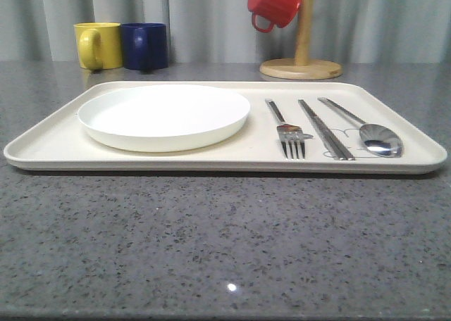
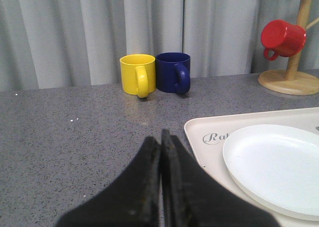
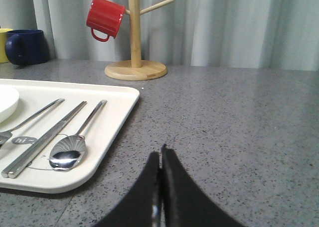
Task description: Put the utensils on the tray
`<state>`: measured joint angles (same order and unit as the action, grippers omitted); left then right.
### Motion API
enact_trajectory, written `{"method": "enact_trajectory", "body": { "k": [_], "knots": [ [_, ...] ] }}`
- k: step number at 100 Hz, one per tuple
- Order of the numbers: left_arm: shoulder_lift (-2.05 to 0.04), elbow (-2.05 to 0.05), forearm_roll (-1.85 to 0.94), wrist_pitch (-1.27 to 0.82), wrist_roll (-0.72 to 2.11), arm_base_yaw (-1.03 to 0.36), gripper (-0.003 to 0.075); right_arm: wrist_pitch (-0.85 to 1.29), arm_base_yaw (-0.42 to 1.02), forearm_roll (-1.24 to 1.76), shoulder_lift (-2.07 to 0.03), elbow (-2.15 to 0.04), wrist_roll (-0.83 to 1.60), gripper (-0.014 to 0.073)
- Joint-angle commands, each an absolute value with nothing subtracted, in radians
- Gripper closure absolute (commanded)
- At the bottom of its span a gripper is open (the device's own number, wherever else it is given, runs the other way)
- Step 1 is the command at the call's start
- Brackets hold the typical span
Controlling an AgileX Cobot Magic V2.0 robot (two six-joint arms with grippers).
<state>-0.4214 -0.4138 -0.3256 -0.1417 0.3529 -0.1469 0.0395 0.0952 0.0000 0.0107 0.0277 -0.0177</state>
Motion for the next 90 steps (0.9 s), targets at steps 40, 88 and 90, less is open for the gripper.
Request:
{"method": "enact_trajectory", "body": {
  "k": [40,88,90],
  "knots": [
    [-0.429,-0.442,-0.314,-0.073,0.349,-0.145,0.0738,-0.047,0.089,0.0,0.03,0.01,-0.008,0.0662],
    [-0.235,-0.284,0.087,-0.071,-0.047,-0.145,0.0738,-0.047,0.089,0.0,0.03,0.01,-0.008,0.0662],
    [-0.223,-0.27,0.092,-0.071,-0.047,-0.145,0.0738,-0.047,0.089,0.0,0.03,0.01,-0.008,0.0662]
  ]
}}
